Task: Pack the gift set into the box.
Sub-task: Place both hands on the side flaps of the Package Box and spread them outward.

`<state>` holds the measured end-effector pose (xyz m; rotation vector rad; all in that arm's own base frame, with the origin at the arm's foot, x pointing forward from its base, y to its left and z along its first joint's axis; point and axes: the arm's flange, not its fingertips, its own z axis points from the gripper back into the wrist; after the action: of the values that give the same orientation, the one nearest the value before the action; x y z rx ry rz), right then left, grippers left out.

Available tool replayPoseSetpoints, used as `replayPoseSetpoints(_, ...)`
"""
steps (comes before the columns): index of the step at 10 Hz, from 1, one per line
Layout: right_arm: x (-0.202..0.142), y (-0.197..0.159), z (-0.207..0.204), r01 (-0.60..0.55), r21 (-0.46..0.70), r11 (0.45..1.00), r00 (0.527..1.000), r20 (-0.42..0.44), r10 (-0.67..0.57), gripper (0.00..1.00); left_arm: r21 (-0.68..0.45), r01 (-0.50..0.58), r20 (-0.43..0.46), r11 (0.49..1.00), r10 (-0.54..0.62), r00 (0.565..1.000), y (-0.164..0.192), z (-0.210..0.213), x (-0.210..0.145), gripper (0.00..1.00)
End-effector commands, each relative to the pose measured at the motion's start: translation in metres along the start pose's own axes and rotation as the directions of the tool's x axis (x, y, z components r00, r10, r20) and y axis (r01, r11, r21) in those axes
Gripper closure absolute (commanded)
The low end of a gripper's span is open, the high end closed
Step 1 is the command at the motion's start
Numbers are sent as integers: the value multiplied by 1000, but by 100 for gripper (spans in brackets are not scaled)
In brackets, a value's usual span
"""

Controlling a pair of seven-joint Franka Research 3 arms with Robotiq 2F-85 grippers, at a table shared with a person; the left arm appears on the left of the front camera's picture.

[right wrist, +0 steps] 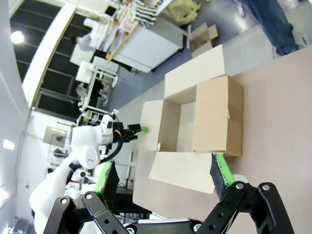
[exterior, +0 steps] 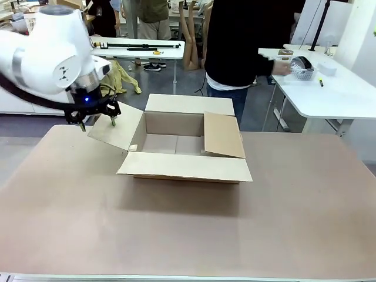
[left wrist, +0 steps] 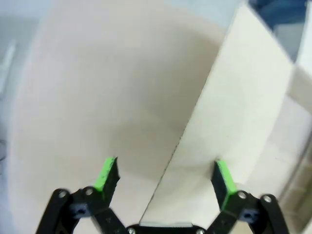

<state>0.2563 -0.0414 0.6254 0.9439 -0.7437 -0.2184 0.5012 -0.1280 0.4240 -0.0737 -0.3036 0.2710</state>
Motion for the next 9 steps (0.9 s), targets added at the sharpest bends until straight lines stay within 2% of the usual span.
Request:
replayPoseSetpoints(1,2,2,-1,-12,19,1000,1000,-4,12,0,-248,82,-172,965,-127,977,29,-7,-7,0)
replayPoseSetpoints(2,2,2,-1,-12,19,1000,1000,-4,12,0,0,0,0,1000,0,1000,0,0,0,0)
replayPoseSetpoints(8,0,0,0,-2,0,1000,1000,0,2,0,0,0,0,1000,0,1000,0,0,0,0)
replayPoseSetpoints(9,2,15,-34,-60,-77,995,997,-47,56,0,0,0,0,1000,0,1000,0,0,0,0)
